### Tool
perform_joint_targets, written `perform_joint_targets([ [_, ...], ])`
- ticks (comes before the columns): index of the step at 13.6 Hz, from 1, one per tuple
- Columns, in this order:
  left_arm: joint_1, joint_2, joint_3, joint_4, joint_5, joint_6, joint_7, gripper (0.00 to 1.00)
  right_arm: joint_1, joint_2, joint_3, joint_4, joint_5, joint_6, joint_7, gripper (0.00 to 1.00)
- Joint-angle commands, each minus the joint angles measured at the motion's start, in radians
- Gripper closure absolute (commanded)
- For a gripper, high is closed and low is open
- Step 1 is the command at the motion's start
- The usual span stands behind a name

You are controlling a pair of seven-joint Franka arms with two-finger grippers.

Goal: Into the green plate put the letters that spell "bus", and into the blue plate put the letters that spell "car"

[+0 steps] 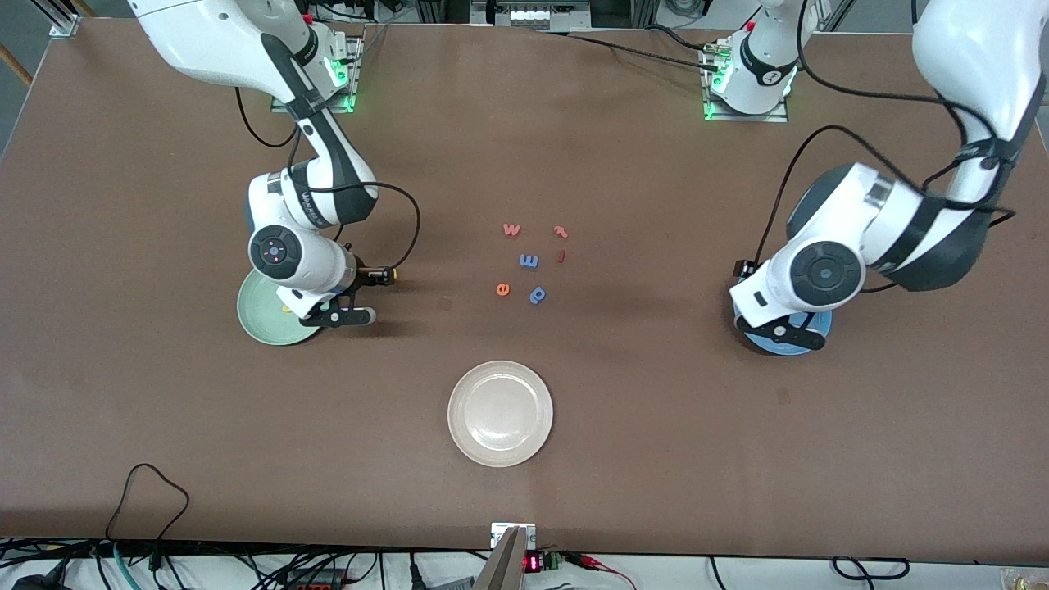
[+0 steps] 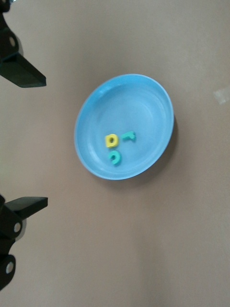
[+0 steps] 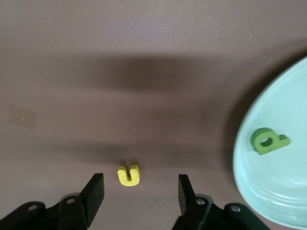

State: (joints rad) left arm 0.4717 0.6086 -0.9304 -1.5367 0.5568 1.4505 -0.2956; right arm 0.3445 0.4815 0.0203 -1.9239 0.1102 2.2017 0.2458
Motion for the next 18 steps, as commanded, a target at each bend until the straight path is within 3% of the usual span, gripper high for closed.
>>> perform_joint_targets([
  [1, 0.007, 0.013, -0.053, 0.188, -0.05, -0.189, 0.006, 0.0, 0.016, 0.009, -0.005, -0.01, 0.016, 0.012, 0.03, 0.37],
  [3, 0.001, 0.013, -0.057, 0.303, -0.069, -0.277, 0.016, 0.0, 0.042, 0.022, -0.005, -0.014, 0.016, 0.027, 0.073, 0.44],
  [5, -0.004, -0.024, -0.036, 0.316, -0.077, -0.282, 0.16, 0.0, 0.063, 0.031, -0.005, -0.017, 0.016, 0.038, 0.089, 0.46],
  [6, -0.028, -0.07, 0.037, 0.308, -0.093, -0.276, 0.249, 0.0, 0.065, 0.032, -0.005, -0.02, 0.016, 0.039, 0.093, 0.46],
  [10, -0.264, -0.249, 0.544, 0.267, -0.413, -0.208, 0.423, 0.0, 0.076, 0.034, -0.006, -0.069, 0.013, 0.082, 0.093, 0.46],
  [13, -0.416, -0.445, 0.816, 0.056, -0.573, -0.028, 0.421, 0.0, 0.074, 0.034, -0.006, -0.081, 0.011, 0.095, 0.093, 0.46],
  [15, -0.525, -0.585, 0.935, -0.093, -0.566, 0.174, 0.421, 0.0, 0.076, 0.034, -0.006, -0.081, 0.011, 0.096, 0.093, 0.45],
  [18, -0.545, -0.644, 0.95, -0.178, -0.554, 0.254, 0.383, 0.0, 0.074, 0.038, -0.006, -0.081, 0.011, 0.105, 0.093, 0.46],
])
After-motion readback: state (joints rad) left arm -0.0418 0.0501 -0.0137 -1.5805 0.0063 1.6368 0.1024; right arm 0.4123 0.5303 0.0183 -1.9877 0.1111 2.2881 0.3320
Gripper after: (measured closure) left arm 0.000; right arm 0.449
